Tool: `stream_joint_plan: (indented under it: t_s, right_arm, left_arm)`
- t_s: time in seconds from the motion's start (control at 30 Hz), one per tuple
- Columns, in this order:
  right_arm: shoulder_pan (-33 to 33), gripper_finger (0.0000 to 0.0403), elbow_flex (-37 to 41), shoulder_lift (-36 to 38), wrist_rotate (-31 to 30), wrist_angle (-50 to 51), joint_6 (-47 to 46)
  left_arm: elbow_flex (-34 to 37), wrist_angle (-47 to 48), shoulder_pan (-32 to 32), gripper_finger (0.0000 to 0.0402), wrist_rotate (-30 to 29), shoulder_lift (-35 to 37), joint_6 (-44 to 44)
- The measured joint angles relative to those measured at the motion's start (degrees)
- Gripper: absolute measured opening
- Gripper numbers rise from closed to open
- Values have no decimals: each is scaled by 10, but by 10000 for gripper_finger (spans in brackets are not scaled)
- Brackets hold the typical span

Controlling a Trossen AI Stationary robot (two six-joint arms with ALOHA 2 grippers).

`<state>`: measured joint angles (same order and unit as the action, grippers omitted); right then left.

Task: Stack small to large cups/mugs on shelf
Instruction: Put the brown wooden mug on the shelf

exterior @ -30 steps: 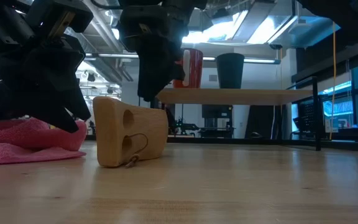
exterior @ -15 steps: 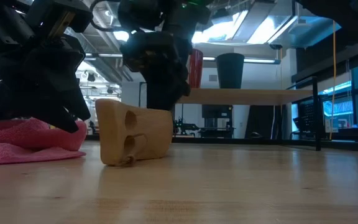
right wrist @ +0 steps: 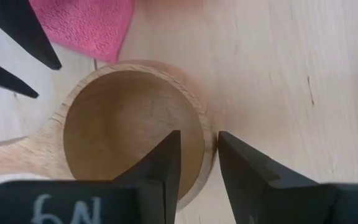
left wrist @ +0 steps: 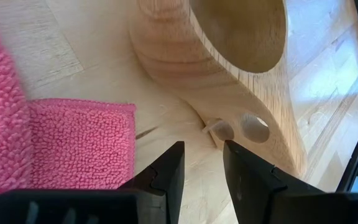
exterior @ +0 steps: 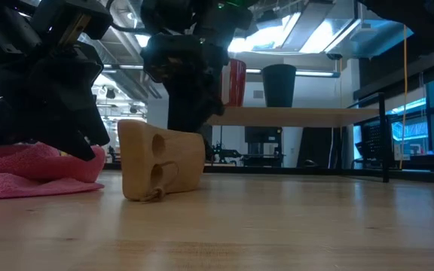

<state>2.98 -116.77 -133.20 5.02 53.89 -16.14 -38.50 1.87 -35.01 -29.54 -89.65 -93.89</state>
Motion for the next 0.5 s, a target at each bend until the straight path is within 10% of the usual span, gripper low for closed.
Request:
stream_joint_plan:
  t_s: [0.5]
  right_arm:
    - [-2, 101, 37, 0, 0, -9, 1]
  left_arm:
    - [0, 0, 0, 105, 0, 0, 1]
